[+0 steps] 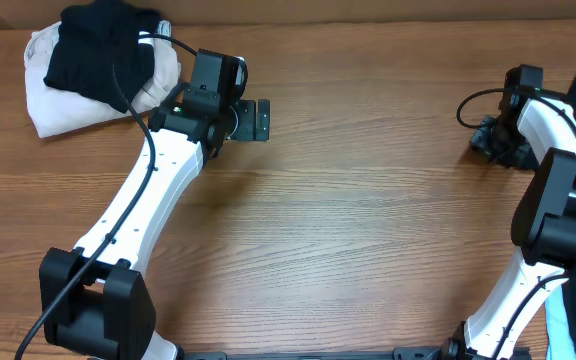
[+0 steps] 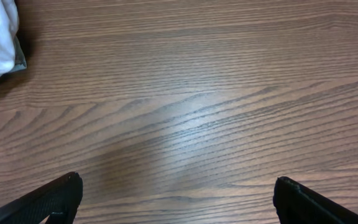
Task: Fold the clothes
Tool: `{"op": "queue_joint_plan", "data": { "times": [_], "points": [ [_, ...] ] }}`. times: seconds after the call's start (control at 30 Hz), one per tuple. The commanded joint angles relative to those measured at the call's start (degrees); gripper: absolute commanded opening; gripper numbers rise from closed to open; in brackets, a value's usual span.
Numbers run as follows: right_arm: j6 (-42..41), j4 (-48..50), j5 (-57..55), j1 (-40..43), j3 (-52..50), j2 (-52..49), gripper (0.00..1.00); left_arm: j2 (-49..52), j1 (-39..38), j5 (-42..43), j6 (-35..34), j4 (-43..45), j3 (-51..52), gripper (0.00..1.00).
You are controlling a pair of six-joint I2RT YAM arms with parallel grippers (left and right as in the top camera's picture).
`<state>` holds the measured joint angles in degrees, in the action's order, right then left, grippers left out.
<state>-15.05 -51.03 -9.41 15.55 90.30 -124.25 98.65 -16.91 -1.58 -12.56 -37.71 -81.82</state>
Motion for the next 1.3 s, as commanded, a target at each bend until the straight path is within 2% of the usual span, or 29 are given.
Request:
{"op": "queue_joint_plan", "data": {
  "times": [0.0,0.17,0.27,0.33,0.4,0.47,0.57,0.73,0.97,1.27],
  "points": [
    [-0.2,1.0,-0.9,0.3,-1.4,-0.1,0.36,0.5,-0.4,-0.7,-0.3,0.5,-0.8,1.0],
    [-0.2,2.4,-1.1,0.3,-1.4,-0.1,0.42,0.5,-0.4,-0.7,-0.3,1.4,-0.8,1.0],
    [-0.2,3.8,-1.1,0.3,-1.4,-0.1,0.39,0.6,-0.4,-0.7,-0.3,2.0,-0.8,1.0],
    [-0.2,4.3,-1.2,0.3,-1.4,-0.1,0.26,0.6,-0.4,-0.7,-0.3,2.0,-0.8,1.0],
    [-0.2,4.5,-1.3,0.3,-1.4,-0.1,0.04,0.6,-0.4,-0.7,-0.3,2.0,-0.8,0.98],
    [0.1,4.2,-1.4,0.3,-1.4,0.1,0.04,0.6,-0.4,-0.2,-0.3,1.9,-0.8,0.87],
    [0.1,3.4,-1.3,0.2,-1.2,1.4,0.04,0.5,-0.4,-0.1,0.0,1.9,-1.2,0.84],
    [2.0,-1.1,2.9,-1.6,1.8,7.1,0.04,-0.2,0.9,-0.1,0.9,1.5,-4.6,0.88],
    [3.6,-15.5,9.6,-8.1,10.5,18.7,0.04,-1.0,2.4,0.7,3.4,-0.8,-14.8,0.91],
    [3.5,-27.0,14.2,-24.3,17.2,23.2,0.04,-1.1,7.2,-0.5,3.6,-6.2,-21.8,0.98]
  ]
}}
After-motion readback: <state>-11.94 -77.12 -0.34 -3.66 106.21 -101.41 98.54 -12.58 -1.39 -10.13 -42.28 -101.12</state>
